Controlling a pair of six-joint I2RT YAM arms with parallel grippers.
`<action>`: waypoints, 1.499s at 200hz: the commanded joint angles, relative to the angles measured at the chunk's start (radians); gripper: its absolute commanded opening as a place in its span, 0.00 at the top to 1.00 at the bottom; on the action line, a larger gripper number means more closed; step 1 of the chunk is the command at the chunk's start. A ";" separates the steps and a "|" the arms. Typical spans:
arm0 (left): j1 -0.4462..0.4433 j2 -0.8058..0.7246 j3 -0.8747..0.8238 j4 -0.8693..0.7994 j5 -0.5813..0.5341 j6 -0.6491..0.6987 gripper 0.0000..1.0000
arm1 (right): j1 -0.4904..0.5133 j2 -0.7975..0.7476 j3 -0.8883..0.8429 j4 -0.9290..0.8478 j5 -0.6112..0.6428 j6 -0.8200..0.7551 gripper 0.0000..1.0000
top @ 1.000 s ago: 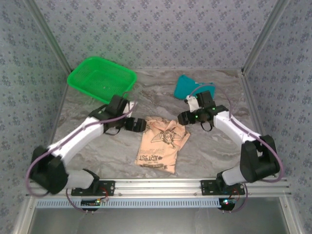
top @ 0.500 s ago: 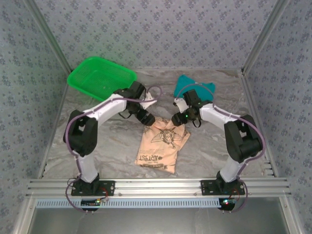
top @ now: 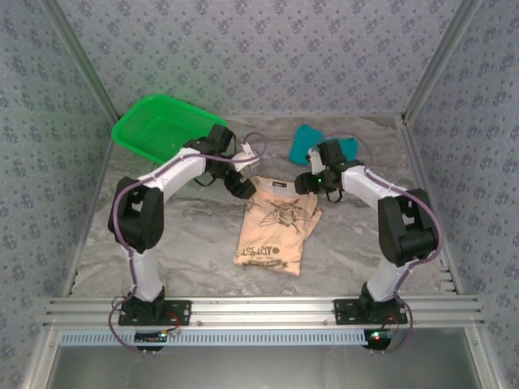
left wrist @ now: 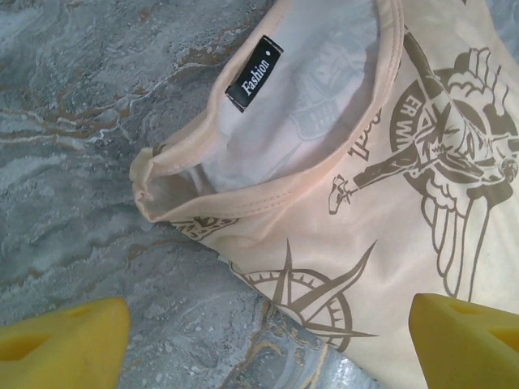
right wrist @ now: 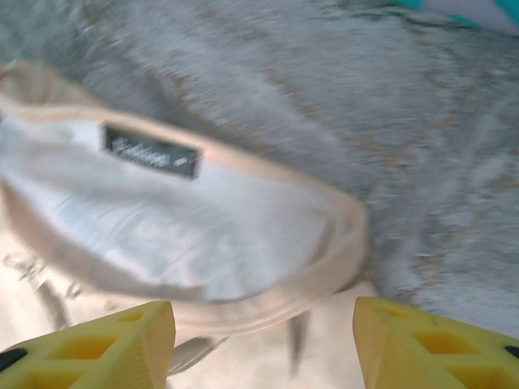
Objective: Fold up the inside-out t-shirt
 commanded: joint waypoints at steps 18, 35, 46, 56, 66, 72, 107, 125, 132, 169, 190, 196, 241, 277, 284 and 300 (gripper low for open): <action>-0.001 0.155 0.185 -0.014 -0.083 -0.018 0.13 | -0.001 -0.053 0.046 -0.123 0.141 0.008 0.38; -0.004 0.214 0.285 -0.063 -0.064 -0.180 0.19 | -0.001 -0.101 0.008 -0.157 0.192 0.122 0.38; -0.009 0.221 0.311 -0.087 -0.032 -0.314 0.20 | 0.009 -0.139 -0.023 -0.173 0.188 0.201 0.38; -0.011 0.200 0.293 -0.095 -0.011 -0.455 0.23 | 0.018 -0.171 -0.058 -0.186 0.149 0.271 0.38; -0.011 0.160 0.241 -0.097 0.016 -0.586 0.23 | 0.022 -0.196 -0.090 -0.191 0.083 0.295 0.38; -0.013 0.129 0.193 -0.086 0.027 -0.647 0.23 | 0.017 -0.204 -0.105 -0.200 0.050 0.303 0.37; -0.019 -0.020 -0.047 -0.057 0.058 -0.844 0.22 | -0.046 -0.213 -0.176 -0.190 -0.163 0.268 0.37; -0.028 -0.052 -0.107 -0.109 0.077 -0.897 0.22 | -0.032 -0.212 -0.186 -0.220 -0.245 0.267 0.38; -0.033 -0.082 -0.145 -0.115 0.089 -0.910 0.23 | -0.014 -0.228 -0.203 -0.220 -0.267 0.287 0.38; -0.098 -0.231 -0.345 -0.091 0.155 -0.961 0.24 | 0.084 -0.386 -0.371 -0.211 -0.311 0.430 0.38; -0.139 -0.222 -0.411 -0.046 0.145 -0.980 0.25 | 0.109 -0.441 -0.484 -0.127 -0.359 0.462 0.37; -0.139 -0.208 -0.416 -0.032 0.145 -0.986 0.26 | 0.113 -0.442 -0.500 -0.101 -0.375 0.463 0.37; -0.141 -0.144 -0.418 0.009 0.070 -0.966 0.31 | 0.140 -0.391 -0.519 -0.020 -0.393 0.436 0.39; -0.159 -0.089 -0.445 0.065 0.124 -0.969 0.46 | 0.152 -0.359 -0.529 0.034 -0.396 0.444 0.51; -0.159 -0.087 -0.446 0.067 0.119 -0.966 0.51 | 0.155 -0.350 -0.533 0.049 -0.402 0.450 0.55; -0.158 -0.098 -0.445 0.062 0.126 -0.956 0.72 | 0.163 -0.334 -0.531 0.061 -0.410 0.449 0.67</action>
